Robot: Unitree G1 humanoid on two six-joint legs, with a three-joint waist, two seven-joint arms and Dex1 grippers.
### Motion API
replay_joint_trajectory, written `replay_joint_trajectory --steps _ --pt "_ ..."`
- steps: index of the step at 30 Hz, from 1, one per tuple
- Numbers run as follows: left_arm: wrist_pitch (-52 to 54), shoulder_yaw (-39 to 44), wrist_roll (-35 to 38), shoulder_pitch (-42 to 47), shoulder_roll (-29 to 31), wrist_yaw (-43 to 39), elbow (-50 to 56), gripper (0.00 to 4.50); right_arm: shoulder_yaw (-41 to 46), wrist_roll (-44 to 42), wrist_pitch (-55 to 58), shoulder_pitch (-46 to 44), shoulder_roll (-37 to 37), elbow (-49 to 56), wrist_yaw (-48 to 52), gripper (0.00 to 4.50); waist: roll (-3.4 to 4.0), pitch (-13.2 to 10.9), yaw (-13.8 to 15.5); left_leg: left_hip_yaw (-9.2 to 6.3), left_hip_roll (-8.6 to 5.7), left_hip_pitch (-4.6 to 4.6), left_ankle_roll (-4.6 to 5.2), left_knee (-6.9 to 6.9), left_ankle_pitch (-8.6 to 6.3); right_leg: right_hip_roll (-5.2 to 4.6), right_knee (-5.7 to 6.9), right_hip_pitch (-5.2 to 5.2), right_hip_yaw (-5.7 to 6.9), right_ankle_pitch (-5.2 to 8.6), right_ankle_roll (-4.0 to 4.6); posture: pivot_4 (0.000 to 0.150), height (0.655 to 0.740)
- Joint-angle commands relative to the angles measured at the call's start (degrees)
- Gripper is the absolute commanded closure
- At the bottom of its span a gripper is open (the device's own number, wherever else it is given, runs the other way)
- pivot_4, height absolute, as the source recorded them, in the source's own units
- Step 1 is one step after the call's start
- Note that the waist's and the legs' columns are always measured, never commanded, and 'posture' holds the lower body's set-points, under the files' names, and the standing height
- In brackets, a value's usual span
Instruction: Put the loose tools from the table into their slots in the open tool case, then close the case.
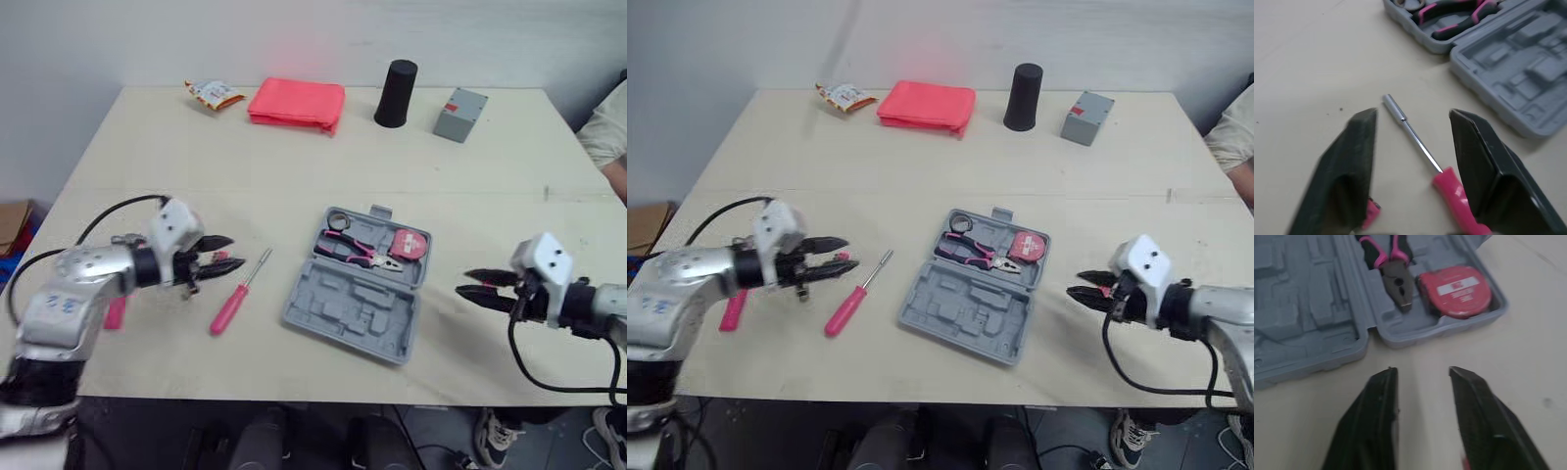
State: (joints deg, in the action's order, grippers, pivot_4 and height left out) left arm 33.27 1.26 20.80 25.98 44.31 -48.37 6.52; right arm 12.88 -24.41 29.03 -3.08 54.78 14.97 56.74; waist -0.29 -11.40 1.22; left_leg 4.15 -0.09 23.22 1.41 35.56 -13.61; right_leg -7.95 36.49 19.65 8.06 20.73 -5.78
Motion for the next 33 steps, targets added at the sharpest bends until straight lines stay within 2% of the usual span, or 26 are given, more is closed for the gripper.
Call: replay_joint_trajectory --steps 1,2,3,10,15,25,33 --pt "-2.82 -6.17 -5.34 4.64 -3.33 0.65 -5.95 3.79 -4.02 2.6 -0.97 -0.1 -0.69 2.92 -1.07 4.44 -0.03 -0.02 0.18 0.0 0.02 0.0 0.0 0.04 0.0 0.05 0.01 -0.01 -0.05 0.0 0.0 0.15 0.7361" --pt "-4.01 -8.08 -6.67 6.02 -4.64 0.21 -7.88 4.33 -5.07 3.2 -1.23 -0.21 -1.07 2.94 -1.33 4.5 -0.03 -0.02 0.23 0.02 0.02 0.0 0.02 0.11 -0.01 0.09 0.0 -0.01 -0.13 0.0 0.0 0.15 0.7361" --pt "-5.23 -9.67 -7.69 7.28 -5.98 -0.36 -9.87 4.43 -5.87 3.64 -1.4 -0.36 -1.44 2.79 -1.61 4.5 -0.06 -0.03 0.31 0.03 0.02 0.0 0.02 0.12 -0.01 0.11 0.0 -0.01 -0.14 0.0 -0.01 0.15 0.7361" --pt "-11.93 -15.65 -13.39 17.24 -15.62 -1.39 -25.68 4.43 -9.79 6.15 -2.54 -1.12 -3.27 1.13 -2.63 4.5 -0.17 -0.09 0.45 0.0 0.13 0.11 0.05 0.5 -0.07 0.23 -0.04 -0.03 -0.15 0.0 -0.01 0.15 0.7361" --pt "-14.13 -16.96 -16.06 21.04 -19.53 -2.4 -31.82 4.43 -11.37 7.11 -2.67 -2.95 -4.83 -0.19 -3.42 4.5 -0.19 -0.1 0.11 0.02 0.12 0.11 0.06 0.5 -0.08 0.25 0.02 -0.03 -0.16 -0.01 -0.02 0.15 0.7361" --pt "-11.77 -18.03 -17.02 18.93 -20.2 -6.04 -27.48 4.43 -12.91 8.15 -3.02 -5.59 -6.96 -1.51 -3.75 4.5 -0.19 -0.1 0.13 0.01 0.19 0.1 0.06 0.56 -0.08 0.29 0.01 -0.04 -0.19 -0.01 -0.02 0.15 0.7361" --pt "-7.28 -20.04 -17.55 14.56 -19.05 -7.93 -18.42 4.43 -14.29 10.18 -4.39 -8.5 -8.23 -4.37 -2.85 4.5 -0.19 -0.1 0.1 0.01 0.21 0.08 0.06 0.55 -0.08 0.31 0.02 -0.05 -0.2 -0.01 -0.02 0.15 0.7361"
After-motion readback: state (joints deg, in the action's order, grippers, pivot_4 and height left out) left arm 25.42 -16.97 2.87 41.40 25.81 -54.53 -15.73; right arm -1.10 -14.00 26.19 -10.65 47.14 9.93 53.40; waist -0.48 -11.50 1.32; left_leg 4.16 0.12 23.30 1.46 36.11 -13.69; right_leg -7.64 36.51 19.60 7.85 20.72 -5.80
